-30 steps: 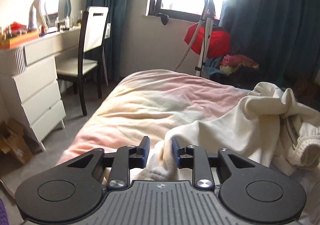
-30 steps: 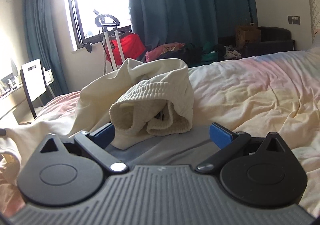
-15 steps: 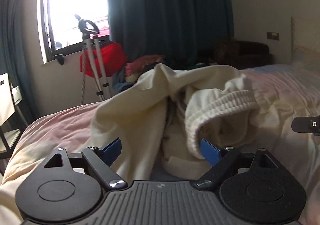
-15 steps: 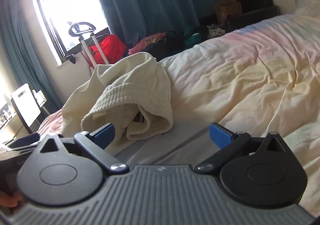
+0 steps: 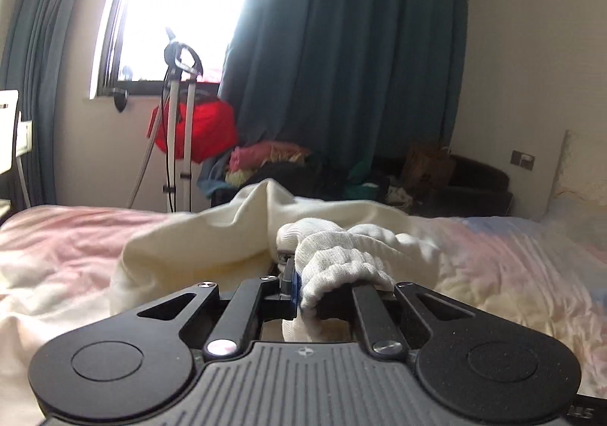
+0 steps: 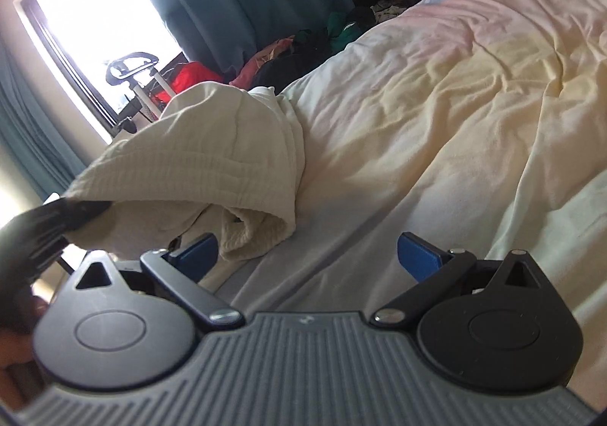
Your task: Fold clothes
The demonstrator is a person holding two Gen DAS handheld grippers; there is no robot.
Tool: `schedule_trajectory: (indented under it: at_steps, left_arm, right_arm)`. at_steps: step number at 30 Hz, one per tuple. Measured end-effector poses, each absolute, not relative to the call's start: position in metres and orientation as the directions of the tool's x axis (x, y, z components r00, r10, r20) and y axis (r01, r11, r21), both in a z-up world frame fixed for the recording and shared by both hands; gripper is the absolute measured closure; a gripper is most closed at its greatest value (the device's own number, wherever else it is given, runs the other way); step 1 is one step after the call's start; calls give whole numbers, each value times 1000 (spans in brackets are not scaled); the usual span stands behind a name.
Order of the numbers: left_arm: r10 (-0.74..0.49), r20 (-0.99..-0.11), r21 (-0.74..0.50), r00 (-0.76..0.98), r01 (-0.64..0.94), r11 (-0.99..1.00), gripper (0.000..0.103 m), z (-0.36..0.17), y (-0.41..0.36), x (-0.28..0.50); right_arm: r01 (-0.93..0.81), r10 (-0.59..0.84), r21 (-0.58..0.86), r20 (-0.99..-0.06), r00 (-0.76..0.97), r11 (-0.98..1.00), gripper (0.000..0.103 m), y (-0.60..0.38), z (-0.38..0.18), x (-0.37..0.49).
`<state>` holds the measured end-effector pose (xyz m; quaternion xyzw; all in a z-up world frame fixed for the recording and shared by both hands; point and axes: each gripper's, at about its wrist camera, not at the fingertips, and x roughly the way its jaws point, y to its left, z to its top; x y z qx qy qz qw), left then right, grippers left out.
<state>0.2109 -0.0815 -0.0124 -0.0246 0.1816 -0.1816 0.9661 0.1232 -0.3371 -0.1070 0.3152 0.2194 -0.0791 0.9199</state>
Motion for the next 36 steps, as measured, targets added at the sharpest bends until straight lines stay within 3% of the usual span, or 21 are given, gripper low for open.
schedule_trajectory:
  at_steps: [4, 10, 16, 23, 26, 29, 36]
  left_arm:
    - [-375, -250, -92, 893, 364, 927, 95, 26, -66, 149]
    - [-387, -138, -74, 911, 381, 922, 95, 69, -29, 65]
    - [-354, -75, -109, 932, 345, 932, 95, 58, 20, 22]
    - [-340, -83, -258, 937, 310, 915, 95, 34, 70, 24]
    - [-336, -82, -281, 938, 302, 911, 95, 31, 81, 31]
    - [-321, -82, -286, 943, 286, 915, 95, 27, 90, 39]
    - [-305, -103, -337, 947, 255, 906, 95, 22, 105, 43]
  right_arm:
    - [242, 7, 519, -432, 902, 820, 0, -321, -106, 123]
    - [81, 185, 499, -461, 868, 863, 1, -270, -111, 122]
    - [-120, 304, 359, -516, 801, 926, 1, -200, -105, 92]
    - [-226, 427, 394, -554, 715, 891, 1, -158, -106, 84]
    - [-202, 370, 335, -581, 725, 920, 2, -140, -113, 89]
    - [-123, 269, 270, -612, 744, 955, 18, -139, -118, 97]
    - [1, 215, 325, -628, 748, 946, 23, -165, -103, 87]
